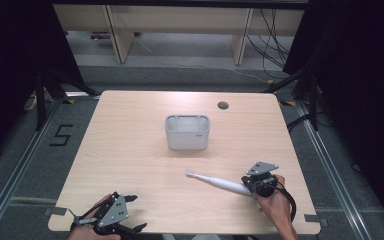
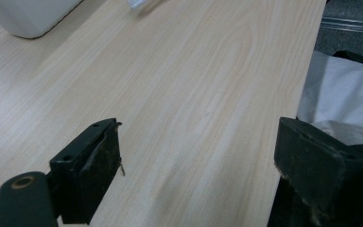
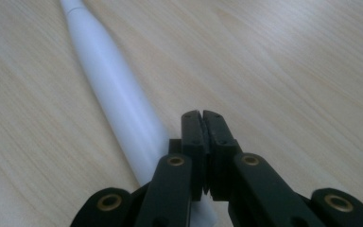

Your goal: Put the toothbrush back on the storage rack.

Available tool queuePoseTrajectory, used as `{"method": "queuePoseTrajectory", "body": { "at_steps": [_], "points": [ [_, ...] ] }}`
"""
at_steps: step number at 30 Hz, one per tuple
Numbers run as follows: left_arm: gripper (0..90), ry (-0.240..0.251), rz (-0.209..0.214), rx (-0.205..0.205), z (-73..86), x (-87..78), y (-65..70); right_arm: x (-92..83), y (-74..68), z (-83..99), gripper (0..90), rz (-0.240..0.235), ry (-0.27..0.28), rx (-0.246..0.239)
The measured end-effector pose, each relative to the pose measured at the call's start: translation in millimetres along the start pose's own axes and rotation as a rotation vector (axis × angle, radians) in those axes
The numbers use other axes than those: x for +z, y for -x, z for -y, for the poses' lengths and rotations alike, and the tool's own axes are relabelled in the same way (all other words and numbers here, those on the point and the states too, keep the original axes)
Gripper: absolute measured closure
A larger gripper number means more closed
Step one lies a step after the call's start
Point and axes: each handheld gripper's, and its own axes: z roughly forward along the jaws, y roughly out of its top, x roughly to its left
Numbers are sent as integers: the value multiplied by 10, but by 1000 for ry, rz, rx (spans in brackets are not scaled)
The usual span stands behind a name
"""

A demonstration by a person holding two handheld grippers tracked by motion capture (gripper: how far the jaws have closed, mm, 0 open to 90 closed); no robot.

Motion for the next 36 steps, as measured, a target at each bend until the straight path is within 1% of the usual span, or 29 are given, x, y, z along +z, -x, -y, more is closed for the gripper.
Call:
{"method": "queuePoseTrajectory", "body": {
  "at_steps": [2,3,4,5,6,10,11,12,13,14,15,16,17,18,19,20,21,23,24,25,26,27,29,30,31,33,34,35,36],
  "points": [
    [148,-6,-3,3,-2,-3,2,-8,-10,4,881,-4,-5,9],
    [148,-3,1,2,2,-1,3,-18,-13,17,881,1,-4,-7],
    [148,-6,-1,-1,-1,-2,2,-23,-30,22,881,-4,-8,9],
    [147,-8,-1,10,0,-5,-8,-39,-36,22,881,1,-8,5],
    [147,4,1,-5,1,3,4,-38,-38,29,881,-1,-10,-6],
    [148,-9,0,10,0,-5,-7,-56,-67,48,879,3,-16,-11],
    [148,-9,-1,10,0,-6,-8,-64,-74,54,879,12,-13,-18],
    [147,-3,0,-2,-1,-1,3,-74,-85,56,877,10,-17,-12],
    [147,-4,0,4,2,-2,3,-72,-86,61,877,14,-15,-25],
    [148,-5,0,4,3,-2,3,-83,-117,70,877,20,-21,-7],
    [148,-5,0,4,3,-2,3,-83,-117,70,877,20,-21,-7],
    [148,0,1,-2,2,2,2,-83,-108,70,877,20,-23,-23],
    [147,-9,-1,10,-1,-6,-8,-92,-125,78,872,26,-22,-27],
    [148,-5,-1,-1,-1,-3,3,-100,-133,80,870,24,-27,-25],
    [147,-4,0,3,2,-2,3,-100,-133,82,869,20,-30,-42],
    [147,2,-9,1,7,6,7,-108,-144,85,869,23,-31,-40],
    [148,-17,-10,10,2,-3,-1,-112,-160,88,869,23,-30,-38],
    [147,7,-7,-6,7,13,9,-118,-182,88,869,16,-34,-48],
    [148,7,-7,-6,7,13,9,-119,-193,90,867,21,-32,-56],
    [148,-5,-6,4,5,3,7,-134,-213,91,867,16,-41,-39],
    [148,-2,-5,2,6,3,8,-127,-220,96,865,18,-38,-45],
    [148,-17,-6,10,1,-6,-3,-136,-229,94,863,15,-42,-45],
    [147,-4,-1,-4,1,1,4,-139,-248,100,860,19,-45,-43],
    [147,2,-12,3,6,7,9,-145,-251,101,859,17,-52,-46],
    [148,-8,-1,4,5,1,5,-140,-245,105,858,16,-50,-62],
    [148,-19,-4,10,2,-2,-3,-146,-261,110,852,20,-52,-50],
    [147,-2,-9,7,8,8,-1,-147,-265,111,846,17,-53,-48],
    [148,-4,-1,-6,4,7,7,-154,-256,110,835,18,-55,-54],
    [148,-8,-1,0,6,4,6,-163,-256,107,820,17,-56,-41]
  ]
}}
